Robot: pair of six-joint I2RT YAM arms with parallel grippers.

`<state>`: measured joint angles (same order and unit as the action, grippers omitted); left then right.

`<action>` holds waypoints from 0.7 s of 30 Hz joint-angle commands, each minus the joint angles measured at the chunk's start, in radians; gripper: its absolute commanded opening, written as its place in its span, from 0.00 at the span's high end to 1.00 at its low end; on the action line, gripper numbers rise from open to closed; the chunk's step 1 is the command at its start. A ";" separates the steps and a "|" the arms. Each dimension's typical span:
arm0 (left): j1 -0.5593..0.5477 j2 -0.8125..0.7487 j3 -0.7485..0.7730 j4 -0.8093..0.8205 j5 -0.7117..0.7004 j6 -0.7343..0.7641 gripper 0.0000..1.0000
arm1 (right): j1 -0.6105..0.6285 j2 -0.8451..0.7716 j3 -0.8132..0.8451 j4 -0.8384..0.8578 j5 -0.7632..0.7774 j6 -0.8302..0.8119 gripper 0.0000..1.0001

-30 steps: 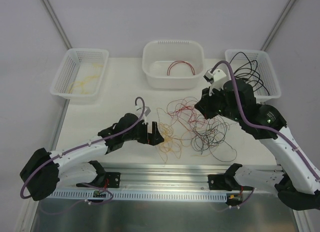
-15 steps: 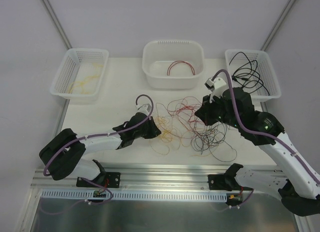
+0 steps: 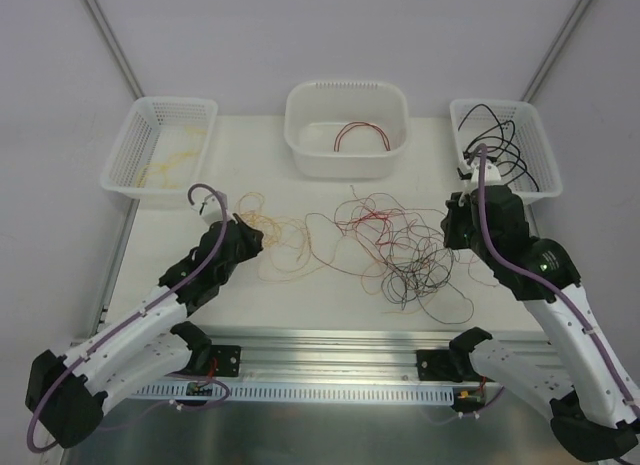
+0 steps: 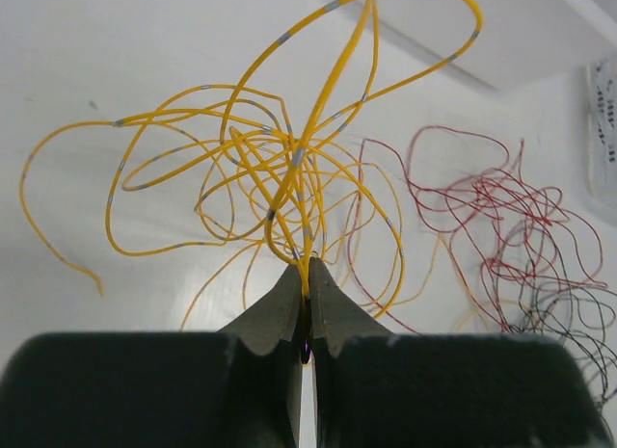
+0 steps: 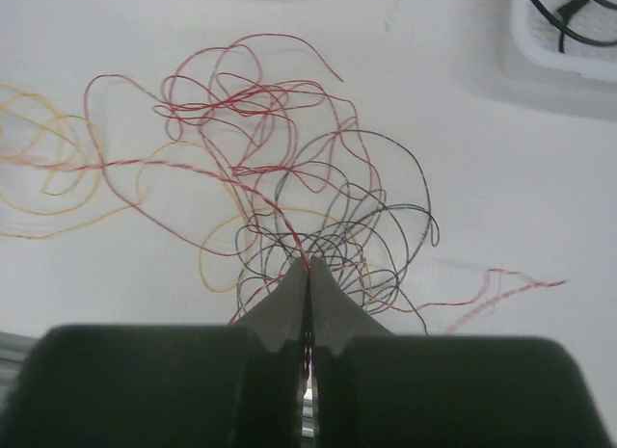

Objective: Untangle the cables

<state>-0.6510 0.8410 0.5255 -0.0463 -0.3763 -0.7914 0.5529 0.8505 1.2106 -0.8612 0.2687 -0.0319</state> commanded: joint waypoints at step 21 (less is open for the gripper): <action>0.054 -0.095 0.395 -0.541 -0.018 0.351 1.00 | -0.134 0.298 -0.385 0.329 -0.284 0.056 0.76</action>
<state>-0.6010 0.7464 0.8543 -0.5175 -0.3950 -0.5232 0.4248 1.1347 0.8433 -0.6113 -0.0021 -0.0002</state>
